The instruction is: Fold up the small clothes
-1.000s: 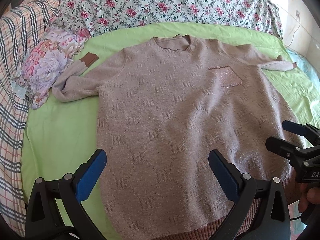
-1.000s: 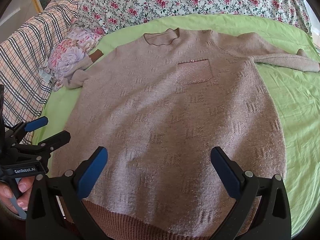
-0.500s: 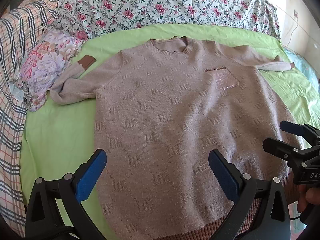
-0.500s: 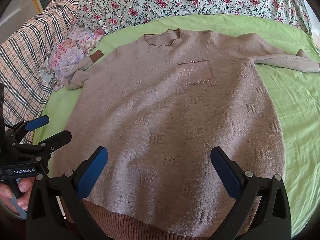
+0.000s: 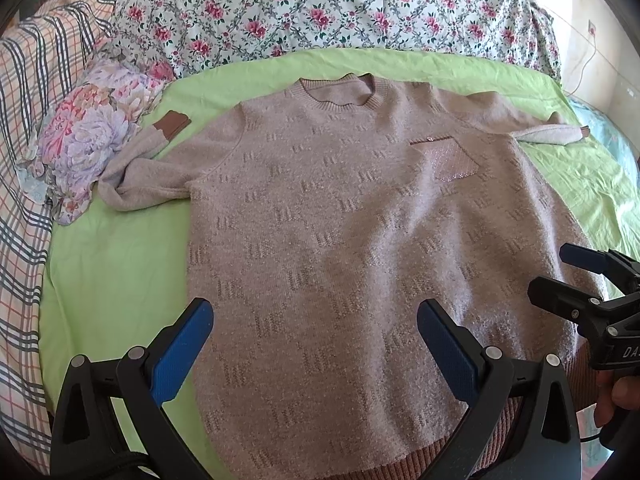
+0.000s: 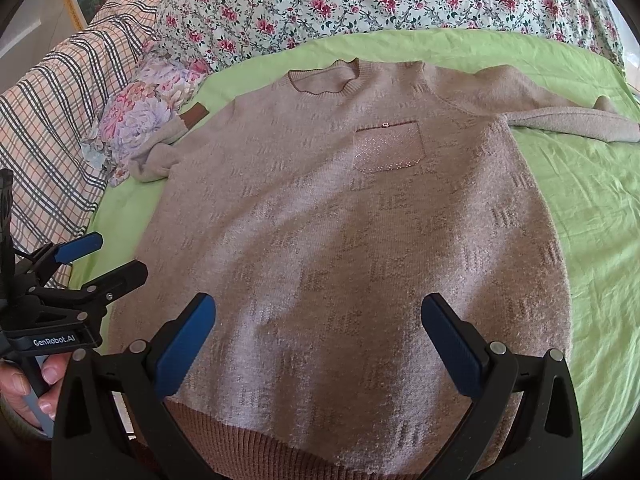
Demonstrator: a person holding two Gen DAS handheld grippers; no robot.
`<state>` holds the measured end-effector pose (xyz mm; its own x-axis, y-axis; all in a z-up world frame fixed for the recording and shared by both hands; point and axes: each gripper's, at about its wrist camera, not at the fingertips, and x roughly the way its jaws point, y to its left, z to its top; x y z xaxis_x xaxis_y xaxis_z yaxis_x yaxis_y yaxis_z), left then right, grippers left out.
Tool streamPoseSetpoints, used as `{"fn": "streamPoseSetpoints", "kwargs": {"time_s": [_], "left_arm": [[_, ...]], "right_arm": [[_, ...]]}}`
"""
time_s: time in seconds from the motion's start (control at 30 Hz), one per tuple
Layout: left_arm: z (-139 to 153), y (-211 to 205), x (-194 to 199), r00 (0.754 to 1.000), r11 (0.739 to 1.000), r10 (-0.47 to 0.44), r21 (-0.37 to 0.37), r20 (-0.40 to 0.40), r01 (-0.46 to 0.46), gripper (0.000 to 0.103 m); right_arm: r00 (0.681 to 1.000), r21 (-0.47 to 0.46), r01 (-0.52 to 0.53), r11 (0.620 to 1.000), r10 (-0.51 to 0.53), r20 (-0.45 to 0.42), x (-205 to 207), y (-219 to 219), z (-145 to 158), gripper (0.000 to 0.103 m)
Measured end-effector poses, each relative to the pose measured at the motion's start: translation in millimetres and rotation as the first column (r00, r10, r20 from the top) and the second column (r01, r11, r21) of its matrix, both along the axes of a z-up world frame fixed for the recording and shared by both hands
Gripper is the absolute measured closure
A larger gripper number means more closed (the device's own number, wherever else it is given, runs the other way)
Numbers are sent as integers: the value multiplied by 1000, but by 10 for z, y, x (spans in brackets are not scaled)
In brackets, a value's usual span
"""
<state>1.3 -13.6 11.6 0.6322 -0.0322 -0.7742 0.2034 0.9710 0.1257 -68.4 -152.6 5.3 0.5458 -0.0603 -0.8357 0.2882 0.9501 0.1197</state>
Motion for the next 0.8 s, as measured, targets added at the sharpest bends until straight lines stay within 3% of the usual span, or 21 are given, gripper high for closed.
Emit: {"fn": "streamPoseSetpoints", "kwargs": {"time_s": [0.47, 0.67, 0.8], "left_arm": [[-62, -41, 157, 1000, 1000, -6, -29, -21, 6, 1], [-46, -78, 303, 1000, 1000, 3, 1, 18, -3, 1], [-14, -84, 460, 999, 1000, 14, 9, 38, -14, 1]], "right_arm": [[998, 17, 40, 999, -41, 54, -46, -214, -11, 1], [986, 21, 128, 992, -129, 106, -133, -648, 97, 1], [959, 4, 227, 974, -224, 172, -301, -1155, 295, 1]]}}
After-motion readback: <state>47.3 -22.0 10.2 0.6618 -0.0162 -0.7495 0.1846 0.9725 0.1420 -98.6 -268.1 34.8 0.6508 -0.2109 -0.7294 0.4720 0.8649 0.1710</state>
